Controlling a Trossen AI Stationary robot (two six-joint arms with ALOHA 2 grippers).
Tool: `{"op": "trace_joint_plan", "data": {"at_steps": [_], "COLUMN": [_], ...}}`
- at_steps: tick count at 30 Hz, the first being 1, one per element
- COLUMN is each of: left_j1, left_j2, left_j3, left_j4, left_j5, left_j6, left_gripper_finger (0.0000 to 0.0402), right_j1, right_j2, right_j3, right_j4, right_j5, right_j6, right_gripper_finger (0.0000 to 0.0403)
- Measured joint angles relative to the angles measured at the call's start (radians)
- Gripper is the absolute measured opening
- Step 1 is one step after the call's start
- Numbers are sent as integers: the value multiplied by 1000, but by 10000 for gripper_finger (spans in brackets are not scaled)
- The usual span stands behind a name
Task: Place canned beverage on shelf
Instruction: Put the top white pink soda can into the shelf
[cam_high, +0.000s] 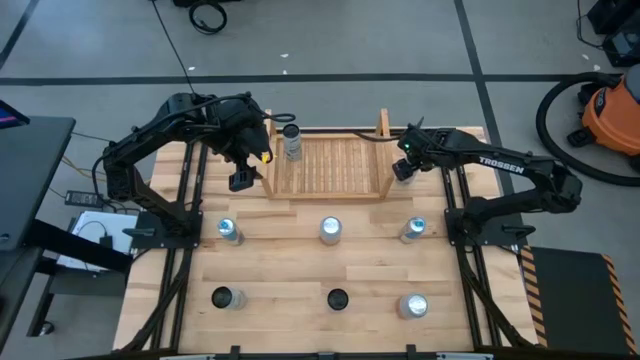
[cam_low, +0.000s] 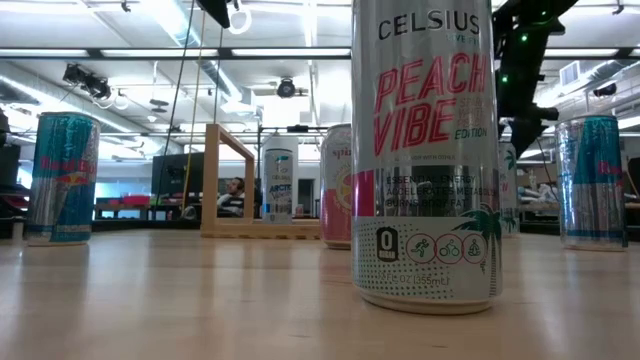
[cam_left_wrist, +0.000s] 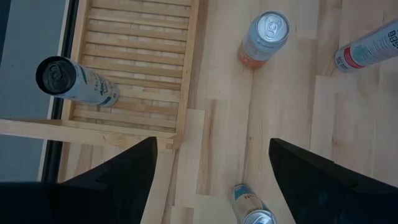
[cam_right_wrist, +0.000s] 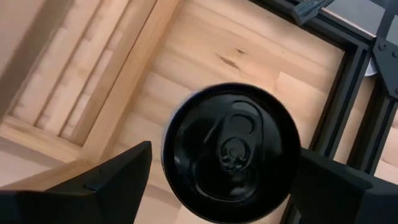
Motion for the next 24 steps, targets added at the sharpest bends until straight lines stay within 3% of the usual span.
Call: {"op": "trace_joint_plan", "data": {"at_steps": [9,24], "left_j1": [0,0], "left_j2": [0,0], "left_j3": [0,0], "left_j4": [2,14], "left_j5": [0,0], "left_j6": [0,0], "left_gripper_finger": [311,311], "right_j1": [0,1], "right_j2": [-5,-50], "right_j3": [1,-1], "right_j4": [-17,-30], "right_j5": [-12,-107], "right_j6": [-10,-73], "right_gripper_finger": [254,254]}}
